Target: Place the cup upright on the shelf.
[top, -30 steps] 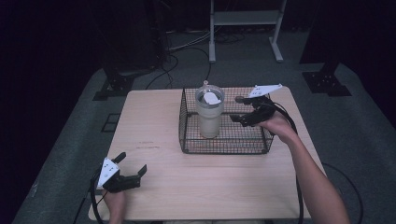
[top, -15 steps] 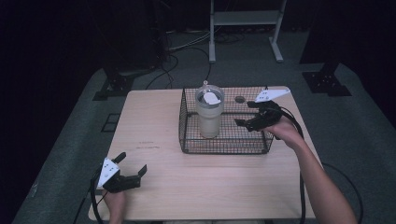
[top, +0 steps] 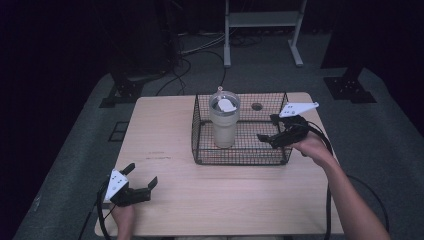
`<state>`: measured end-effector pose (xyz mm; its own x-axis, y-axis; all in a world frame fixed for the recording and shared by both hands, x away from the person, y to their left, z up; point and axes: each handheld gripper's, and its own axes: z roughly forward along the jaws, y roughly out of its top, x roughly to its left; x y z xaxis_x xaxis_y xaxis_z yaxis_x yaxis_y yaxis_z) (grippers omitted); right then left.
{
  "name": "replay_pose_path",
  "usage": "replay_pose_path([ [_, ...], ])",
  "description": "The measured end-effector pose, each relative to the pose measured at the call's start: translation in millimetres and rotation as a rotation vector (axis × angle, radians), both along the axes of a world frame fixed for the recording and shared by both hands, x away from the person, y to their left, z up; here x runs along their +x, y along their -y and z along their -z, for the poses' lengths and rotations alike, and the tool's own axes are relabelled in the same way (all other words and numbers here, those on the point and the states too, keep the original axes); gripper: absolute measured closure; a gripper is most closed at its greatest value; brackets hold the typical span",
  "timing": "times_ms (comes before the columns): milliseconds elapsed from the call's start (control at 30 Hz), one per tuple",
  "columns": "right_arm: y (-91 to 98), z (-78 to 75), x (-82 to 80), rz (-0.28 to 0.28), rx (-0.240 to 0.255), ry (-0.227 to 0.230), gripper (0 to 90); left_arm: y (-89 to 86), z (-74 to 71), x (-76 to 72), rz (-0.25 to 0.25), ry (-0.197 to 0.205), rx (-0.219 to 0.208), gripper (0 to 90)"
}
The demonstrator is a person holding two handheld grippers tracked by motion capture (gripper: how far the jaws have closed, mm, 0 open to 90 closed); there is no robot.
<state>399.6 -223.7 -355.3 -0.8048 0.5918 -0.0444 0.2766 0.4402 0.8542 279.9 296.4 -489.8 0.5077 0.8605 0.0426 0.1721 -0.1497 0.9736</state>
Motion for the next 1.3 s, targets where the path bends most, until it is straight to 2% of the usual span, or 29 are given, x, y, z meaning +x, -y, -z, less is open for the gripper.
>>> replay_pose_path([
  [200, 3.7, 2.4, -11.0, -0.010, 0.029, 0.008, 9.1, 0.6, 0.1, 0.0, -0.001, -0.001, -0.004, 0.0],
  [700, 21.1, 16.1, -36.9, 0.007, 0.025, 0.023, 9.1, 0.6, 0.1, 0.1, -0.002, -0.002, 0.003, 0.0],
  [900, 30.3, 22.9, -47.2, 0.011, 0.016, 0.015, 9.1, 1.0, 0.1, 0.1, -0.001, -0.003, 0.008, 0.0],
  [1300, 43.2, 33.2, -65.2, 0.017, 0.038, 0.005, 9.1, 1.0, 0.1, -0.1, -0.001, -0.003, 0.011, 0.0],
])
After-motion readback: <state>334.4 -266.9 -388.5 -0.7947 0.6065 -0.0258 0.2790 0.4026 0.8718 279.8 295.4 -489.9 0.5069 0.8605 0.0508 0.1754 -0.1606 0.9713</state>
